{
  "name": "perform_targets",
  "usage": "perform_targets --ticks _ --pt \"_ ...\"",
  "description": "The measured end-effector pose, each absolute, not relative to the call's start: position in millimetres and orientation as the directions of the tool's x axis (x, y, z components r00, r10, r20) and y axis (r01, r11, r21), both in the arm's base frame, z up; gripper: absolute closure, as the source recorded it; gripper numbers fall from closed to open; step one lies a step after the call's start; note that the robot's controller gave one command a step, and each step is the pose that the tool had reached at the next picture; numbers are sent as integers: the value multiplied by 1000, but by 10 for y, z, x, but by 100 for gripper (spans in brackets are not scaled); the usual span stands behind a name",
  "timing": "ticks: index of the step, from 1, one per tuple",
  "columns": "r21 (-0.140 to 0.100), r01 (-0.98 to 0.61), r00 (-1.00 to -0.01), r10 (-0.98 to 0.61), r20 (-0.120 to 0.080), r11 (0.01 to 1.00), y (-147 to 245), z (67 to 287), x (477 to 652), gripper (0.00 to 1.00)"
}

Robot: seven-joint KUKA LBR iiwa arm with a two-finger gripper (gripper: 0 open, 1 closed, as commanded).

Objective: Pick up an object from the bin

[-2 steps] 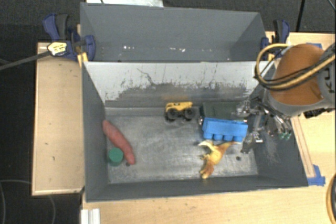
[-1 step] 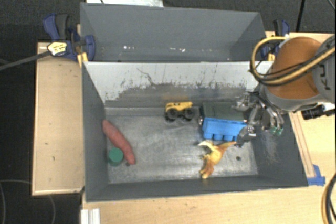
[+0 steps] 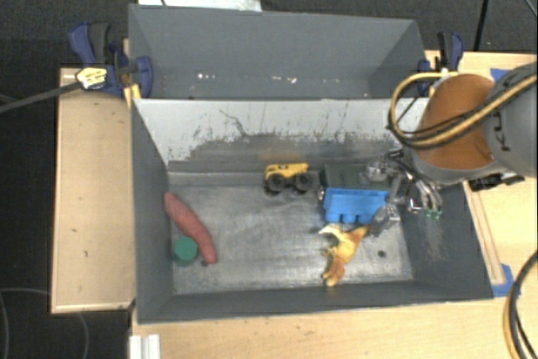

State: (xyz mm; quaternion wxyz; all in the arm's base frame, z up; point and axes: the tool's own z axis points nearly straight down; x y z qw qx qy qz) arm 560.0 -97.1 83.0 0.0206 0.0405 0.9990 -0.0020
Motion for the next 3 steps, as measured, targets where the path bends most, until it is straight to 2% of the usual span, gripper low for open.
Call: perform_targets --ticks 1,3 --pt "-3 75 -996 75 -40 997 -975 883 5616 100" --pt "-3 75 -996 75 -40 997 -975 883 5616 100"
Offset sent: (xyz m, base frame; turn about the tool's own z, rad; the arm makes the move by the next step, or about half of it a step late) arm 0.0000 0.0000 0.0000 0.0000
